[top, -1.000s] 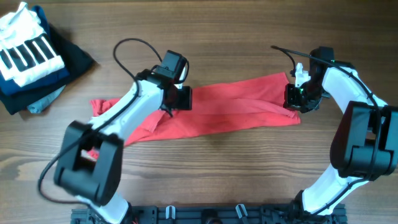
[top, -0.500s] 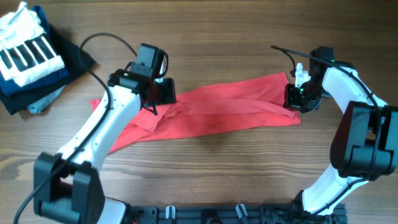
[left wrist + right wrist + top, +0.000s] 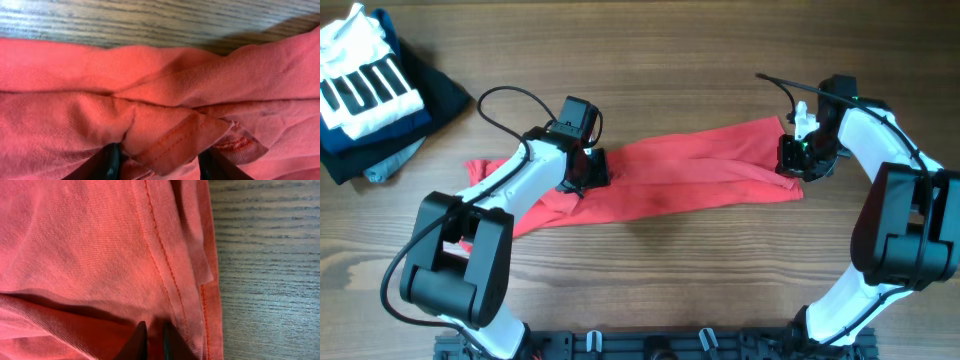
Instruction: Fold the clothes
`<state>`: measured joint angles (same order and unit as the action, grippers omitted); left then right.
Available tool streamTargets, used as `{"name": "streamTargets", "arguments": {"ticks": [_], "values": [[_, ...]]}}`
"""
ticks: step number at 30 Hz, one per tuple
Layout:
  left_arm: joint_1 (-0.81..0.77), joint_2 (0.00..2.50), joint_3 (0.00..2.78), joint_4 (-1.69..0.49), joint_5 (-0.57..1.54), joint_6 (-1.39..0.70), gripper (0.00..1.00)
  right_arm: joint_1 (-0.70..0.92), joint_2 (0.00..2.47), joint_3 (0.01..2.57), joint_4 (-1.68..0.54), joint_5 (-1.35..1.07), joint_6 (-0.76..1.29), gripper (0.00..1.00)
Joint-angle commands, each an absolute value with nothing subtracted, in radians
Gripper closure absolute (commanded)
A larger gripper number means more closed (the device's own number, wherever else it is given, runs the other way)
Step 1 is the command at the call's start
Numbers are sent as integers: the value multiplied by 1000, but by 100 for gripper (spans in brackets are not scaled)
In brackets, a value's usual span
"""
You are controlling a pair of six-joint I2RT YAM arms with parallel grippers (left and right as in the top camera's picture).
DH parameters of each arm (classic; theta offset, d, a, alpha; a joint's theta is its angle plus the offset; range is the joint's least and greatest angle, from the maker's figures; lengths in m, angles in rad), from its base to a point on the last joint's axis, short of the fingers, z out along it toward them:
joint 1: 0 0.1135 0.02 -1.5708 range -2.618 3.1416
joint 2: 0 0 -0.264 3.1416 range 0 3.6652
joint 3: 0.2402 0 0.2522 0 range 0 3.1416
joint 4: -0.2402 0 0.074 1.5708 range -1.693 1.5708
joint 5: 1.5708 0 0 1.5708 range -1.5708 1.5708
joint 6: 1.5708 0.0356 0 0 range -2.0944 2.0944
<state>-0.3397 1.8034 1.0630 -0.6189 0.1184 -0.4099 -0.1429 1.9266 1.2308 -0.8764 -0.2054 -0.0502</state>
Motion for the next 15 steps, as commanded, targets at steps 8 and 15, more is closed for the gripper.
{"name": "streamTargets", "arguments": {"ticks": [8, 15], "values": [[-264, 1583, 1198, -784, 136, -397, 27, -142, 1934, 1228, -857, -204, -52, 59], [-219, 1567, 1194, -918, 91, -397, 16, -172, 1872, 1251, -825, -204, -58, 58]]}}
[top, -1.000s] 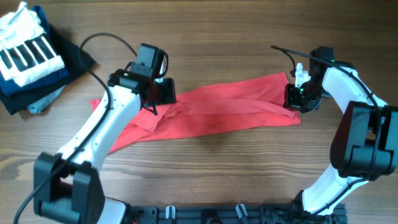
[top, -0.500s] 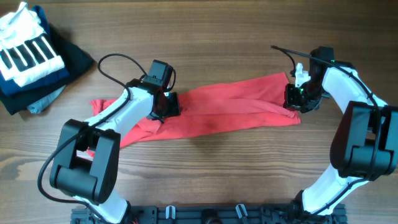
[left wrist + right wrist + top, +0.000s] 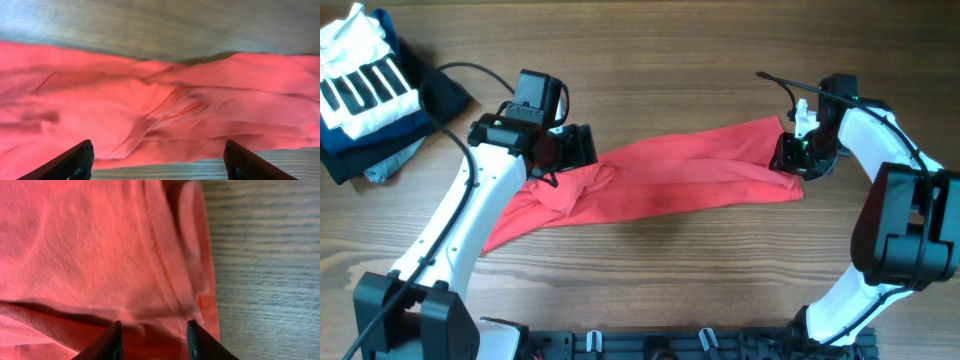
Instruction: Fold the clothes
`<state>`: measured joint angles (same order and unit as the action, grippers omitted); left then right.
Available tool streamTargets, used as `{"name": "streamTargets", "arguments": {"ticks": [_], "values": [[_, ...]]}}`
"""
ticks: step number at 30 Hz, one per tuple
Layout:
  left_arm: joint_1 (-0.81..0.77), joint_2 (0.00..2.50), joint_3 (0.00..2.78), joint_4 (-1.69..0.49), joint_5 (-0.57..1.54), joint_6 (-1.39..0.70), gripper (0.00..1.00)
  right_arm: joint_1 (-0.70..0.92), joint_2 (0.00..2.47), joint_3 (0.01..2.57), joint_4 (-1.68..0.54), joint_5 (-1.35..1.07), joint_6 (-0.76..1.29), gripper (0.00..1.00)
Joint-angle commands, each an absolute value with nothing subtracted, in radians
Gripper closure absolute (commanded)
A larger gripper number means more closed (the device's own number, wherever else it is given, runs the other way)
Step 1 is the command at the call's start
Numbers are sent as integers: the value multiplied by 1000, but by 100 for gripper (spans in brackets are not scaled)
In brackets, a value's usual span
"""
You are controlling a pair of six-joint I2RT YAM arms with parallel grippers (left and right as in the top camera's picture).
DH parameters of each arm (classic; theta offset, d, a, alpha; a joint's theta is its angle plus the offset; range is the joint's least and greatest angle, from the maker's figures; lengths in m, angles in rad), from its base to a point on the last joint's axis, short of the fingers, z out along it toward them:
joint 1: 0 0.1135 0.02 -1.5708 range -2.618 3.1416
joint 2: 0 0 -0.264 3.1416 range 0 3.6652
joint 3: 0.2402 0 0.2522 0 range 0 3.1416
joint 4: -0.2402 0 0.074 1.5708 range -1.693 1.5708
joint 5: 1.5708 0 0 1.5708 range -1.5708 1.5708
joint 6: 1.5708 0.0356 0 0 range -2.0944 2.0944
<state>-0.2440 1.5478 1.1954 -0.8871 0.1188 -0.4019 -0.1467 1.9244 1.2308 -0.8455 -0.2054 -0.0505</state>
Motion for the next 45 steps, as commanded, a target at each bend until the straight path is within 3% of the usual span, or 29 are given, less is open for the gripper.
{"name": "streamTargets", "arguments": {"ticks": [1, 9, 16, 32, 34, 36, 37, 45], "values": [[-215, 1571, 1193, -922, 91, -397, 16, -179, 1868, 1251, -819, -204, -65, 58], [-198, 1598, 1193, -933, 91, -397, 16, -257, 1867, 1251, -791, -229, -152, 57], [-198, 1598, 1193, -978, 88, -397, 16, -268, 1880, 1250, -818, -360, -307, 49], [-198, 1598, 1193, -984, 84, -397, 16, -179, 2023, 1250, -807, -448, -338, 54], [-198, 1598, 1193, -984, 84, -397, 16, -159, 2023, 1250, -793, -424, -333, 60], [-198, 1598, 1193, -985, 84, -397, 16, -149, 2023, 1250, -784, -393, -311, 80], [-198, 1598, 1193, -985, 84, -397, 16, -147, 2023, 1250, -776, -363, -286, 95], [-194, 1597, 1193, -953, 67, -397, 16, -212, 2006, 1262, -763, -57, -44, 96]]}}
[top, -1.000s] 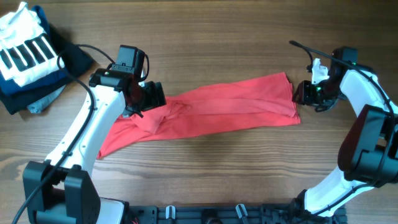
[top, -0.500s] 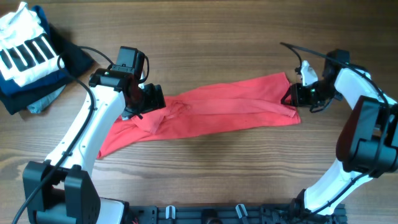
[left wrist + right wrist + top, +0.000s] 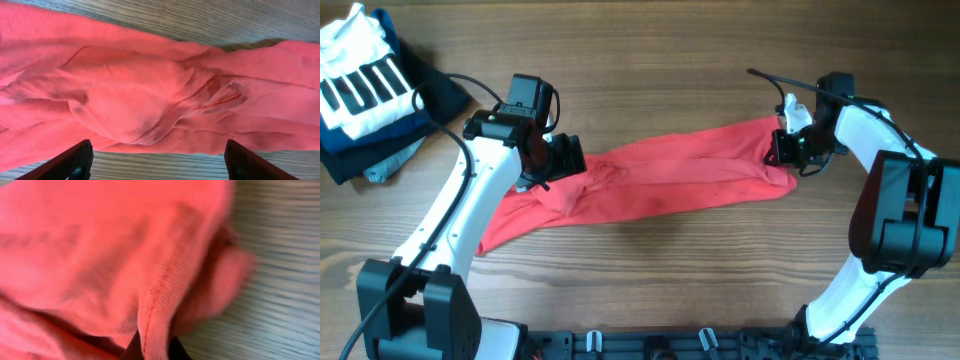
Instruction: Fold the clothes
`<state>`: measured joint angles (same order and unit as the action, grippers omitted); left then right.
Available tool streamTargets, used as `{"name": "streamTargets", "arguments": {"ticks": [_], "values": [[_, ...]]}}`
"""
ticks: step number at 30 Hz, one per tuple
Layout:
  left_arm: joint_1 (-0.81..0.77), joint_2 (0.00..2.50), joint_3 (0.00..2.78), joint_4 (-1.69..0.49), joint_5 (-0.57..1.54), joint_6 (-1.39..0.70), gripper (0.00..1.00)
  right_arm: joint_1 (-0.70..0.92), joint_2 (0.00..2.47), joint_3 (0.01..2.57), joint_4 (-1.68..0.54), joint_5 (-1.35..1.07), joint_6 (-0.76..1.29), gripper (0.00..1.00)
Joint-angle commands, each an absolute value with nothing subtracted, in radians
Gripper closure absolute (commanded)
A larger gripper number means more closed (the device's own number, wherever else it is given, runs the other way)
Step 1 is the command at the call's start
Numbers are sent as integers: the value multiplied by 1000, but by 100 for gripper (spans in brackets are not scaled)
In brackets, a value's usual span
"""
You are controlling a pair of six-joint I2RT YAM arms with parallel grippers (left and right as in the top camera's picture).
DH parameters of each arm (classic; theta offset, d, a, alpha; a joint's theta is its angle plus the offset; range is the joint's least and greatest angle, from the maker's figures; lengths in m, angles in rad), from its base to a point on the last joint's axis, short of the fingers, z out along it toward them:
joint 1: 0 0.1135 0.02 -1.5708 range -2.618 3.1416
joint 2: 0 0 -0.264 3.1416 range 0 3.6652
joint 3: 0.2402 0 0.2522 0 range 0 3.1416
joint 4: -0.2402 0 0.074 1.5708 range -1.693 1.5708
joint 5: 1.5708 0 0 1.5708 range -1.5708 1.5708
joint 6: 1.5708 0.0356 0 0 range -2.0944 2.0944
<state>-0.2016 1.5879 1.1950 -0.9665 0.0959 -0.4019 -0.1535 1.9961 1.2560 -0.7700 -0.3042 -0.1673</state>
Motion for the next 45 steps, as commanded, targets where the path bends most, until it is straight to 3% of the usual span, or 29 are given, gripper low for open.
{"name": "streamTargets", "arguments": {"ticks": [1, 8, 12, 29, 45], "values": [[-185, 1597, 1193, -949, 57, -397, 16, -239, 1999, 1274, -767, -36, -23, 96], [-71, 1597, 1193, -943, 56, -397, 16, -383, 1941, 1388, -823, 7, 2, 96], [-6, 1597, 1193, -944, 109, -397, 16, -389, 1907, 1440, -878, -9, -1, 96], [7, 1597, 1193, -998, 126, -397, 16, 117, 1883, 1447, -986, -15, 56, 96], [8, 1597, 1193, -1015, 125, -370, 16, 275, 1893, 1410, -989, -50, 77, 96]]}}
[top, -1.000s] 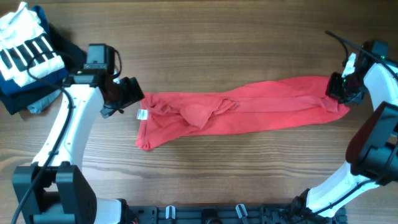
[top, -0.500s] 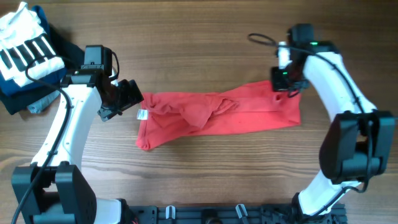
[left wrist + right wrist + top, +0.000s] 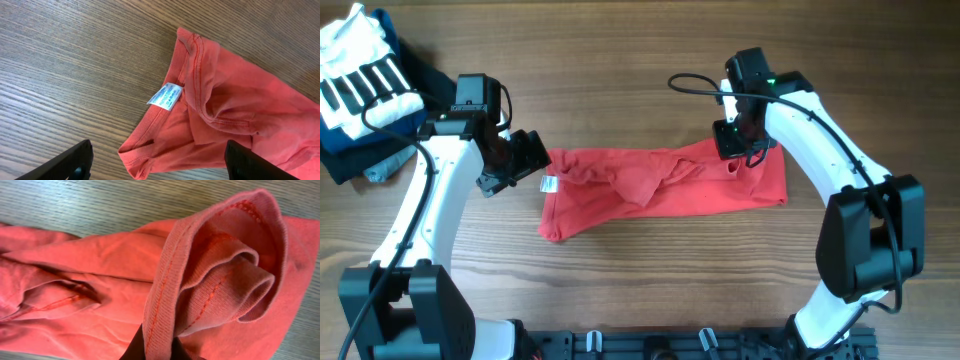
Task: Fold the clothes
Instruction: 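Fold the right end leftward over the shirt with the right gripper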
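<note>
A red shirt (image 3: 660,190) lies bunched across the middle of the table. A white label (image 3: 166,95) shows at its collar end on the left. My left gripper (image 3: 530,160) hovers just off that left end, open, with the cloth's edge (image 3: 145,155) below and between its fingers. My right gripper (image 3: 735,142) is shut on a folded hem of the shirt (image 3: 165,295) at the right end's upper corner. It holds that hem raised above the rest of the cloth. In the right wrist view the gripper (image 3: 156,347) pinches the seam.
A pile of other clothes (image 3: 365,85), dark blue with a white striped piece on top, sits at the far left corner. Bare wooden table (image 3: 640,60) surrounds the shirt. A black cable loops beside the right arm.
The shirt was stretched long and slanted; now it is shorter and bunched toward the middle. My right gripper has moved left with the hem. My left gripper has moved left, off the cloth.
At first both grippers were down on the long stretched shirt, left with a fold between its fingers, right shut at the right end. Then both stood open, the left lifted. Then the right was shut on the hem, and now holds it farther left.
</note>
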`<state>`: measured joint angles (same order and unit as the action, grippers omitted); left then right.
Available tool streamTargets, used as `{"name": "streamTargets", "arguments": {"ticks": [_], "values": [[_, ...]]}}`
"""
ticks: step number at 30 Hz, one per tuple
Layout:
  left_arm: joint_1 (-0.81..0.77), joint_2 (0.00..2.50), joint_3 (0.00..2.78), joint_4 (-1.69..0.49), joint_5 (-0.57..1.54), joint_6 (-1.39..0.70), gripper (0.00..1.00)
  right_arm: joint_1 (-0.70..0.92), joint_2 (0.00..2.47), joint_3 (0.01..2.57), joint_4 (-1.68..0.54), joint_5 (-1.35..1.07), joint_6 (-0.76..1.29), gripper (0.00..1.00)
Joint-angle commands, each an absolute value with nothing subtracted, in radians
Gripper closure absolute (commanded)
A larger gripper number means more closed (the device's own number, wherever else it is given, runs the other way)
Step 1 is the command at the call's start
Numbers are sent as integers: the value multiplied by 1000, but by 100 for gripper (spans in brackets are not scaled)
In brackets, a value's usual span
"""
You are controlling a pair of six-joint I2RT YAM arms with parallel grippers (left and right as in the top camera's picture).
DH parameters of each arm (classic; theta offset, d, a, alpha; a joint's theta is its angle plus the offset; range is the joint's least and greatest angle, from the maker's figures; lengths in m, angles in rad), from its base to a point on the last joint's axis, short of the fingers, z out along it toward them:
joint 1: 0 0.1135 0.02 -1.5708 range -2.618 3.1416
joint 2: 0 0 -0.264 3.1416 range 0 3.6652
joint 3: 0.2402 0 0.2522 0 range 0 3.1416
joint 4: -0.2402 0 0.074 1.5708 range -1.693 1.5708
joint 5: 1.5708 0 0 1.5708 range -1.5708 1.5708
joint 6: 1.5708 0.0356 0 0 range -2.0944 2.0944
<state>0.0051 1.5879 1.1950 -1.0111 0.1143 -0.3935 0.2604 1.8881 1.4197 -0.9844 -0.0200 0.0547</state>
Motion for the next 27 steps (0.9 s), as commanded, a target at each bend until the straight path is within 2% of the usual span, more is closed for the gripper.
{"name": "streamTargets", "arguments": {"ticks": [1, 8, 13, 15, 19, 23, 27], "values": [[8, 1597, 1193, -1015, 125, -369, 16, 277, 1893, 1409, -989, -50, 80, 95], [8, 1597, 1193, -1018, 125, -347, 16, 298, 1893, 1400, -1004, -59, 81, 95], [8, 1597, 1193, -1018, 125, -347, 15, 304, 1893, 1400, -1011, -115, 47, 90], [8, 1597, 1193, -1018, 125, -345, 15, 307, 1893, 1400, -1011, -127, 47, 86], [8, 1597, 1193, -1018, 125, -344, 15, 307, 1893, 1400, -1011, -198, 17, 73], [8, 1597, 1193, -1018, 125, -344, 15, 308, 1893, 1400, -1011, -315, -54, 72], [8, 1597, 1193, -1018, 125, -344, 15, 307, 1893, 1400, -1008, -283, -39, 74]]}}
